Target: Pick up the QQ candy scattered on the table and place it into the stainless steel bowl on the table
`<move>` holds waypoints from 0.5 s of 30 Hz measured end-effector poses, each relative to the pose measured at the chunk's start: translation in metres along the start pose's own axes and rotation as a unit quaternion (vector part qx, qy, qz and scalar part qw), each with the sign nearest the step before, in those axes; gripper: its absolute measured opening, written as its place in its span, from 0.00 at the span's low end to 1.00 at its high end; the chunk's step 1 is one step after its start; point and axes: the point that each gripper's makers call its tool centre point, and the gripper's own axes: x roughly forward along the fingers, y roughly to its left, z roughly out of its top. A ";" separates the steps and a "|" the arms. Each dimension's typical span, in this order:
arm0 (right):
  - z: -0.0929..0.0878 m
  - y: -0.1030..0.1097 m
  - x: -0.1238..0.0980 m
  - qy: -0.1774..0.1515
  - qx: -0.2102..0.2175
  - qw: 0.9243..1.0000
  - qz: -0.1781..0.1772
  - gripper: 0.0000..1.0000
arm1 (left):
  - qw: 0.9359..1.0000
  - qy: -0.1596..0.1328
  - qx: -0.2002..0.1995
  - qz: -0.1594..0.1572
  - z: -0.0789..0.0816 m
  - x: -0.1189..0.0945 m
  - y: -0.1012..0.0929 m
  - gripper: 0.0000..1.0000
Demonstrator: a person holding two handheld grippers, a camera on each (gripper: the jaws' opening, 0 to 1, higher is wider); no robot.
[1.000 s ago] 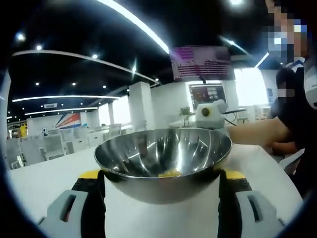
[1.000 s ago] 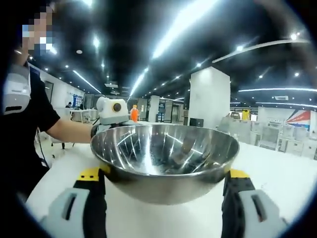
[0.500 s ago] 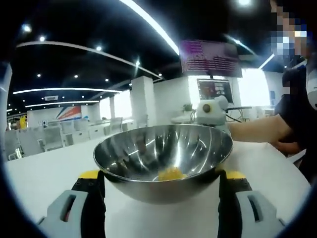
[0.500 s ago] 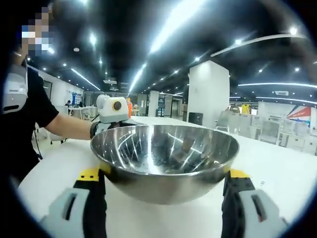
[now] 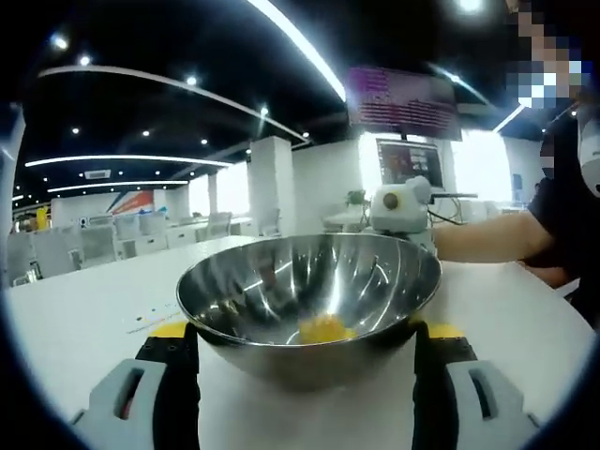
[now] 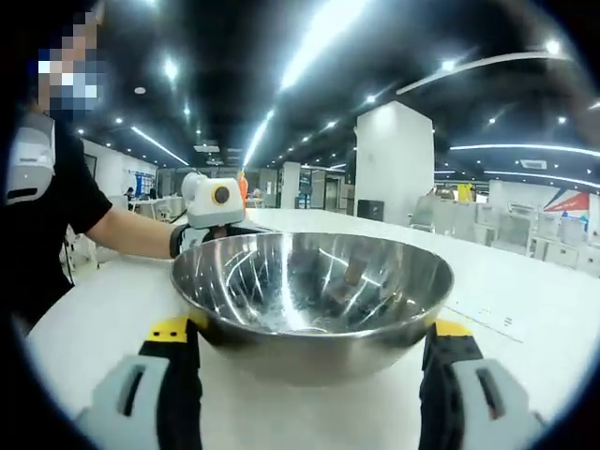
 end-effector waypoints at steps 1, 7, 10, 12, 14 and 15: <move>0.000 -0.001 -0.001 -0.003 -0.001 1.000 -0.001 0.94 | 1.000 -0.010 0.004 0.000 0.002 0.000 0.000 0.96; -0.001 0.000 -0.003 -0.018 0.001 1.000 0.000 0.95 | 1.000 -0.026 0.011 0.002 0.003 -0.001 -0.005 0.96; -0.001 -0.001 -0.003 -0.016 0.002 1.000 -0.001 0.95 | 0.999 -0.031 0.016 0.000 0.004 -0.001 -0.004 0.96; -0.001 -0.001 -0.003 -0.015 0.000 1.000 -0.004 0.96 | 0.999 -0.031 0.013 -0.001 0.004 -0.001 -0.003 0.96; -0.003 -0.001 -0.003 -0.012 -0.004 1.000 -0.007 0.95 | 0.999 -0.029 0.018 -0.001 0.003 -0.002 -0.004 0.95; -0.004 -0.002 -0.003 -0.009 -0.011 1.000 -0.011 0.94 | 0.999 -0.025 0.022 0.002 0.001 -0.002 -0.004 0.93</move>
